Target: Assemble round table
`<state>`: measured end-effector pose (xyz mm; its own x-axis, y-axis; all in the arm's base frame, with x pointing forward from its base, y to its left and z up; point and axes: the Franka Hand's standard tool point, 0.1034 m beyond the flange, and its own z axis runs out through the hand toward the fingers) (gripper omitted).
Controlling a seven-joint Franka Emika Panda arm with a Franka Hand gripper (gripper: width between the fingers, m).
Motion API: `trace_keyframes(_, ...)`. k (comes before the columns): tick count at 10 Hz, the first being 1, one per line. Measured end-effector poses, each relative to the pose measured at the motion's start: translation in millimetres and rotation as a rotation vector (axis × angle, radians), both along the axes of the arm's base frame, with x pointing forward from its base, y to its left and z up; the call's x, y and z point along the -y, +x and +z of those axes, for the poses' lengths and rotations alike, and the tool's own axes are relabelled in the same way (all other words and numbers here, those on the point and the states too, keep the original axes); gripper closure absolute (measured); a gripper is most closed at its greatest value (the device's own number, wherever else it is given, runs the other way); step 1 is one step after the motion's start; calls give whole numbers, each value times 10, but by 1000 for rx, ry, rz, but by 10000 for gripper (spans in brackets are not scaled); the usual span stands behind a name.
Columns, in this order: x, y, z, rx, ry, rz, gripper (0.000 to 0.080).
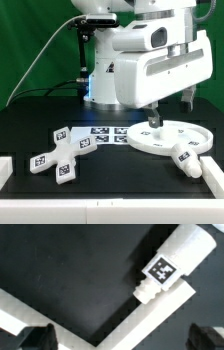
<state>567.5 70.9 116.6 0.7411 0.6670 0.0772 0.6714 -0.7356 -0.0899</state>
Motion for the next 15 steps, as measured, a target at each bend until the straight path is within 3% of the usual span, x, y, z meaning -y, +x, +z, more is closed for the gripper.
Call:
trace_keyframes(5,9,-6,-4,-1,0,-3,150)
trace_keyframes(7,-41,-266,12,-5,-13,-60,150)
trace_keyframes(9,-192,-554,-68,34,-10,-81,150)
trace_keyframes(10,-137,-483,-37,39,2,-116,150)
trace_keyframes(13,-141,-492,-64,33,1,-134,150)
trace_keyframes(15,-292,-503,-230,-13,5,-346,150)
